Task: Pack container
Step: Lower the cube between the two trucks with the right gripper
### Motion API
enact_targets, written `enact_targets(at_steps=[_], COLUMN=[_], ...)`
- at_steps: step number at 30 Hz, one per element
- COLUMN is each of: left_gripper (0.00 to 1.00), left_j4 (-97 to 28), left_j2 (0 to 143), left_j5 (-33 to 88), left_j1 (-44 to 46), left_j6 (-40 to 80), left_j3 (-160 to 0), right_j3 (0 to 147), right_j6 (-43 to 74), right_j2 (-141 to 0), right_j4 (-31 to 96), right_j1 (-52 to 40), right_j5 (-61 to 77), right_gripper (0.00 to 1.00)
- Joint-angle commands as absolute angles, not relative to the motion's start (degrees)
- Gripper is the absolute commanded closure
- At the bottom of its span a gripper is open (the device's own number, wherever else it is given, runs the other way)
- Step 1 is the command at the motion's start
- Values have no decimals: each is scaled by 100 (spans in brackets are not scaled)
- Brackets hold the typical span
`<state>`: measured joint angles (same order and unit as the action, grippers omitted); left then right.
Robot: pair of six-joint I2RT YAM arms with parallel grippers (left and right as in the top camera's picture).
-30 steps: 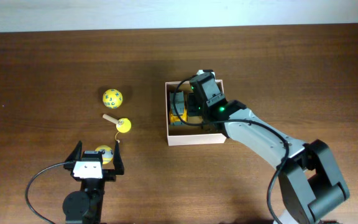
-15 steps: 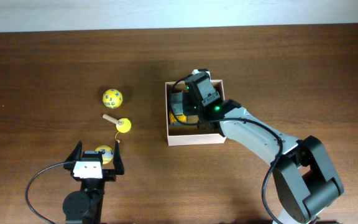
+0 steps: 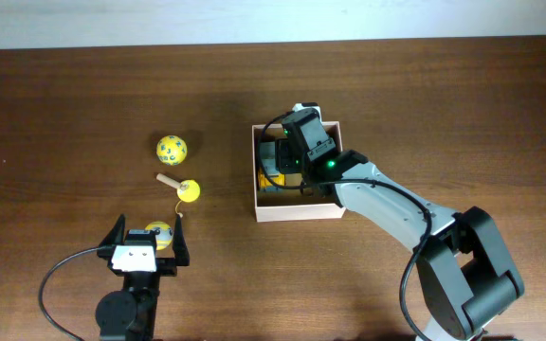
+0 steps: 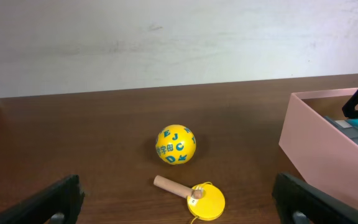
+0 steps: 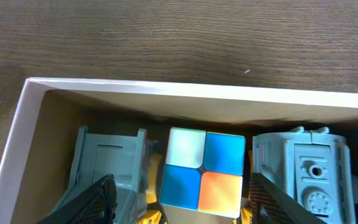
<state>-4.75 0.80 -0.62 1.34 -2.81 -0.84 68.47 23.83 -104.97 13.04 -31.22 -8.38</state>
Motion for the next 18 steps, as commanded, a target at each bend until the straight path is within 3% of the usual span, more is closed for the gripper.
enact_targets(at_steps=[1, 10, 13, 18], left_gripper=[1, 1, 1, 1], left_j4=[-480, -480, -480, -480], left_j2=[62, 62, 62, 62], left_j5=[-16, -19, -16, -19], left_j1=[99, 99, 99, 99], left_j6=[-373, -373, -373, -373], left_j3=[-54, -54, -54, -54], right_j3=[7054, 8276, 8556, 8523], right_j6=[2383, 2388, 2488, 2851], right_j2=[-10538, -10449, -10416, -10427], right_j4=[1479, 3621, 4110, 4357], right_j1=[-3181, -3352, -3454, -3498], right_j5=[-969, -947, -910, -862], right_gripper=[37, 40, 50, 78])
